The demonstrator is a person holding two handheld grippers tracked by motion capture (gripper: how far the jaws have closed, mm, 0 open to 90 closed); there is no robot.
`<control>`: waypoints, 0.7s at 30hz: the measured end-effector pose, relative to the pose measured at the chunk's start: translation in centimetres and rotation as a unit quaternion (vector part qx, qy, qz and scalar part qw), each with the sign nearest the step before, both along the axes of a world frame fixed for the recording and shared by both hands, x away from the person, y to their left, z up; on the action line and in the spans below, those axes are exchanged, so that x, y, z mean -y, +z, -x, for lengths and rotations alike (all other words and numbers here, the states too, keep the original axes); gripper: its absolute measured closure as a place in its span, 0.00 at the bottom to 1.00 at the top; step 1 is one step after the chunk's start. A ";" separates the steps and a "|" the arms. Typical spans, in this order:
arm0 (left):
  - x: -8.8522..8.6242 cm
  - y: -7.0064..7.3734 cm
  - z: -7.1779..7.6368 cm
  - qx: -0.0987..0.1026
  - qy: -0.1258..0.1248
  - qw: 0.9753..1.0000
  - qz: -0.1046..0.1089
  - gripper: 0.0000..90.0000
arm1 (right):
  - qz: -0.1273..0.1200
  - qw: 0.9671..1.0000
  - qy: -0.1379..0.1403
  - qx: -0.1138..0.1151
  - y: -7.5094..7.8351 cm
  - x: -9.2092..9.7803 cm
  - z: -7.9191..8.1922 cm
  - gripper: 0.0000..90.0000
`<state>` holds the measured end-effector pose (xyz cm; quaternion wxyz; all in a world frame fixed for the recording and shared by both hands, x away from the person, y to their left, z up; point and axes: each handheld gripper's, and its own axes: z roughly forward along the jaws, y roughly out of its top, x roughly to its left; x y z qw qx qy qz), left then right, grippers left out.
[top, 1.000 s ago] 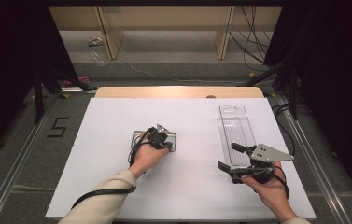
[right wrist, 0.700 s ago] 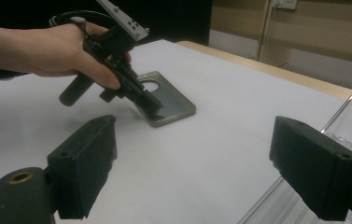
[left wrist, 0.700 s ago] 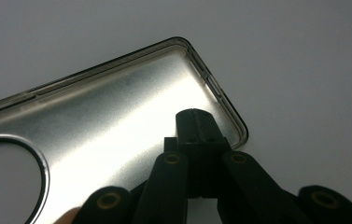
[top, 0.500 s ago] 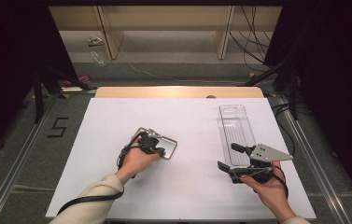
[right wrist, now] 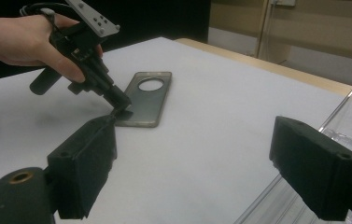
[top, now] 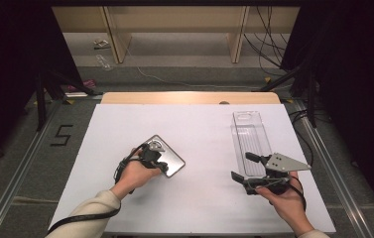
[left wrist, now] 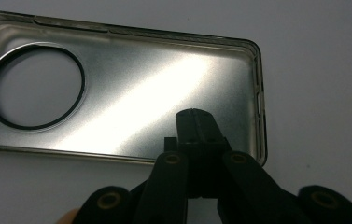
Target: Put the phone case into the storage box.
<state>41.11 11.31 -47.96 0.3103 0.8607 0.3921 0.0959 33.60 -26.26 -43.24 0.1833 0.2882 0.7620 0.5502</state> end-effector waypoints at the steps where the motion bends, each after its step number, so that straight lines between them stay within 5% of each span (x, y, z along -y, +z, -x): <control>1: -0.1 0.0 0.1 -0.001 -0.001 1.000 -0.002 1.00 | 0.000 1.000 0.000 0.000 0.0 0.0 0.0 0.18; 21: -2.2 0.2 1.0 -0.004 -0.006 1.000 -0.026 1.00 | 0.002 1.000 -0.001 0.000 0.0 0.0 0.0 0.18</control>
